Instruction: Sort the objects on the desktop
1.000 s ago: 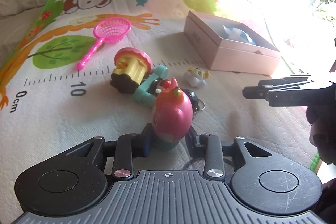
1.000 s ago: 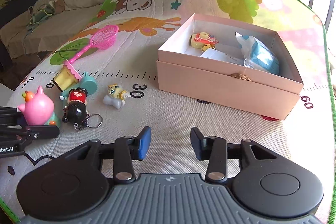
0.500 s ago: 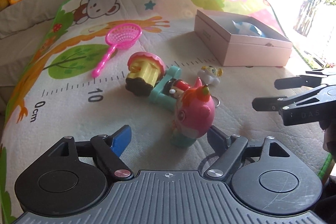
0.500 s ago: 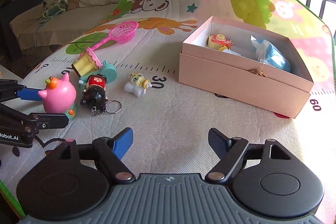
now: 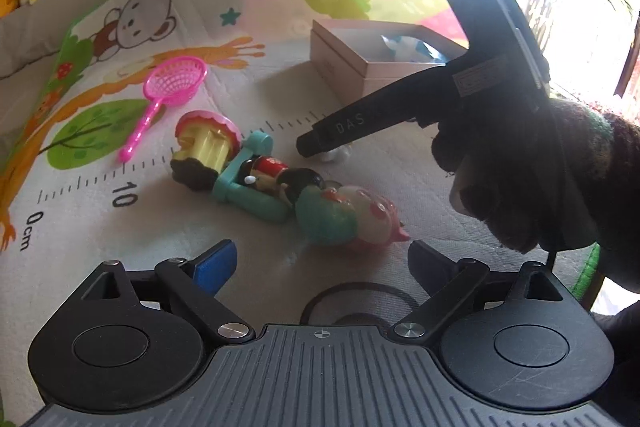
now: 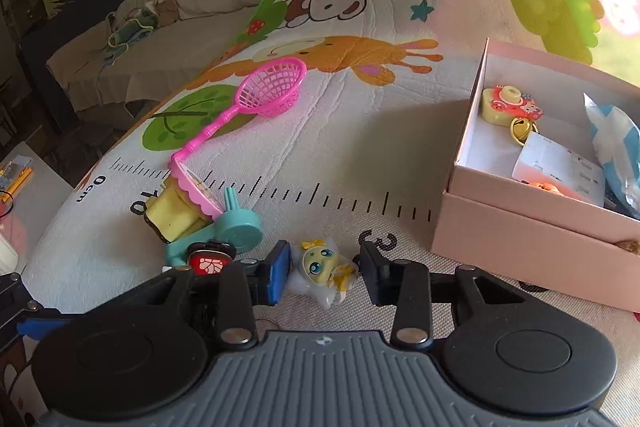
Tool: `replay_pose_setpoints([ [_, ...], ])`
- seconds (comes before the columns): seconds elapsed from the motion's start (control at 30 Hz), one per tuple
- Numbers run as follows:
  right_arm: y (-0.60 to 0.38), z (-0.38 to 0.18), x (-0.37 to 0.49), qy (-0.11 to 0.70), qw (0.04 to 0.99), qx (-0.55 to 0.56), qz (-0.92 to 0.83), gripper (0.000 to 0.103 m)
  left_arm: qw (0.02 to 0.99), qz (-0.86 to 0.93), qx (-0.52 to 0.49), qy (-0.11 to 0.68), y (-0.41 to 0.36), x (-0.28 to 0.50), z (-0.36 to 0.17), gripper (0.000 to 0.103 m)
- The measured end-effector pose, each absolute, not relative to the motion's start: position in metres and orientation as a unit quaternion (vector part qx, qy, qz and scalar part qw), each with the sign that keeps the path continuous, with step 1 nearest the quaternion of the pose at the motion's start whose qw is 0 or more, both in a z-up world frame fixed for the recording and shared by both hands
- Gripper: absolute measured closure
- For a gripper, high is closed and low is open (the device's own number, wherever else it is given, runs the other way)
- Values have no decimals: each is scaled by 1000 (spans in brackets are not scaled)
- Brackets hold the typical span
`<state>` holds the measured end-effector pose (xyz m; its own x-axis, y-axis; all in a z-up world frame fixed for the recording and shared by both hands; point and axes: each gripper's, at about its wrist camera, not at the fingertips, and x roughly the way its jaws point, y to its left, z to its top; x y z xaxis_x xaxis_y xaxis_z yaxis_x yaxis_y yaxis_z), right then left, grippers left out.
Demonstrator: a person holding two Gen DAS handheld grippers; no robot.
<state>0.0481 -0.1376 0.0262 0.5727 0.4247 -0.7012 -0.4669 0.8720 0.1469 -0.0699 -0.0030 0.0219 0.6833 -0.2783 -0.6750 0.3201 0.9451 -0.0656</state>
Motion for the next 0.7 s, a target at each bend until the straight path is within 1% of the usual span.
replay_pose_setpoints([
  [0.13, -159, 29, 32, 387, 890, -20, 240, 65, 914, -163, 25, 372, -5, -65, 19, 7],
  [0.3, -209, 36, 3, 383, 904, -8, 191, 65, 909, -174, 28, 378, -13, -61, 16, 6],
  [0.37, -225, 37, -9, 379, 910, -12, 171, 67, 906, -182, 27, 381, -17, -60, 14, 6],
  [0.53, -249, 36, -39, 380, 913, -25, 146, 66, 898, -195, 23, 394, -33, -51, 9, 5],
  [0.6, -251, 35, -50, 375, 915, -34, 147, 63, 898, -195, 23, 393, -39, -46, 8, 5],
  [0.67, -251, 35, -58, 366, 918, -47, 145, 52, 899, -192, 23, 393, -45, -41, 8, 5],
  [0.7, -250, 35, -62, 361, 920, -54, 146, 50, 900, -186, 26, 393, -47, -38, 8, 5],
])
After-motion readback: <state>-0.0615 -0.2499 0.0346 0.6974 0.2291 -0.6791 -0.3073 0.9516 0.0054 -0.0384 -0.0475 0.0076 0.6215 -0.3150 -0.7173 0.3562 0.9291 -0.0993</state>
